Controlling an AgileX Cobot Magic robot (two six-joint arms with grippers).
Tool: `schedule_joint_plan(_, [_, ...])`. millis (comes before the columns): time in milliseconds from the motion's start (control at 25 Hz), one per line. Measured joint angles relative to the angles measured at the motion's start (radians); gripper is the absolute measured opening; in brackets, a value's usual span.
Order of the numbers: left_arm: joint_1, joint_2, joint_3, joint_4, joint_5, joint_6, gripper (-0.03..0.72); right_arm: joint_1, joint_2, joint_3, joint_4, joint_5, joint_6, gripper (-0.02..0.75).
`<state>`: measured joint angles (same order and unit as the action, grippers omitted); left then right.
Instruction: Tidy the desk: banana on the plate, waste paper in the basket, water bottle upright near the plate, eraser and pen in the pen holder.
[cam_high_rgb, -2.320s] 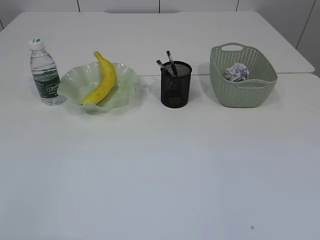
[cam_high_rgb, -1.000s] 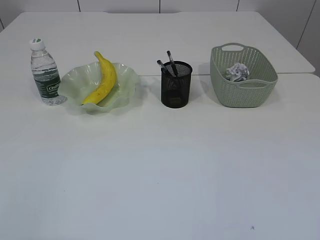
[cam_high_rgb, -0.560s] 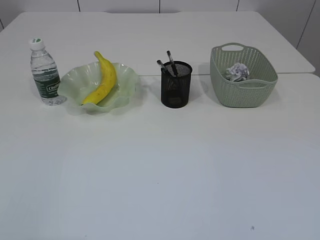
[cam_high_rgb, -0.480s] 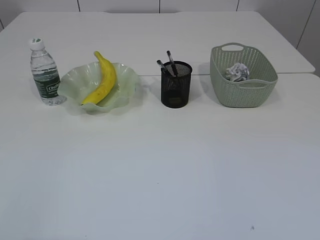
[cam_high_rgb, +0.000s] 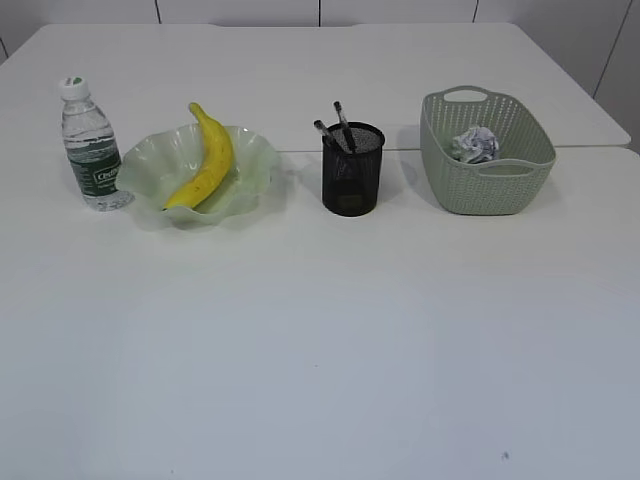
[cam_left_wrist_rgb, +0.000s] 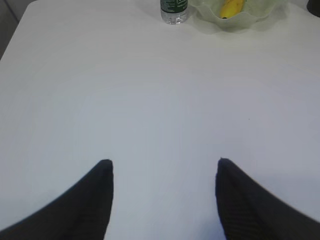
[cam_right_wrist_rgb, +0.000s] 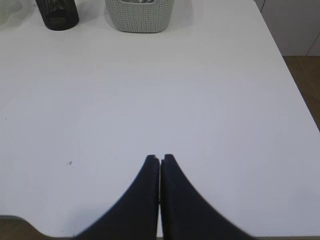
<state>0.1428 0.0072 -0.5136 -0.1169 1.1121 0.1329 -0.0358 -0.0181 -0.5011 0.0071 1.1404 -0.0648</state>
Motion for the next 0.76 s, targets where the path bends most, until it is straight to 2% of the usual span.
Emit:
schedule_joint_plan(240, [0.0,0.0,0.0,0.0,0.0,0.0,0.471,0.0,0.0,0.0,0.004,0.0,0.0,0.014])
schedule_joint_plan(320, [0.0,0.0,0.0,0.0,0.0,0.0,0.472,0.0,0.0,0.0,0.004,0.0,0.0,0.094])
schedule_joint_plan(480, [0.0,0.0,0.0,0.0,0.0,0.0,0.472,0.0,0.0,0.0,0.004,0.0,0.0,0.31])
schedule_joint_plan(600, [0.0,0.0,0.0,0.0,0.0,0.0,0.472,0.0,0.0,0.0,0.004,0.0,0.0,0.354])
schedule_joint_plan(760, [0.0,0.0,0.0,0.0,0.0,0.0,0.472,0.0,0.0,0.0,0.004,0.0,0.0,0.364])
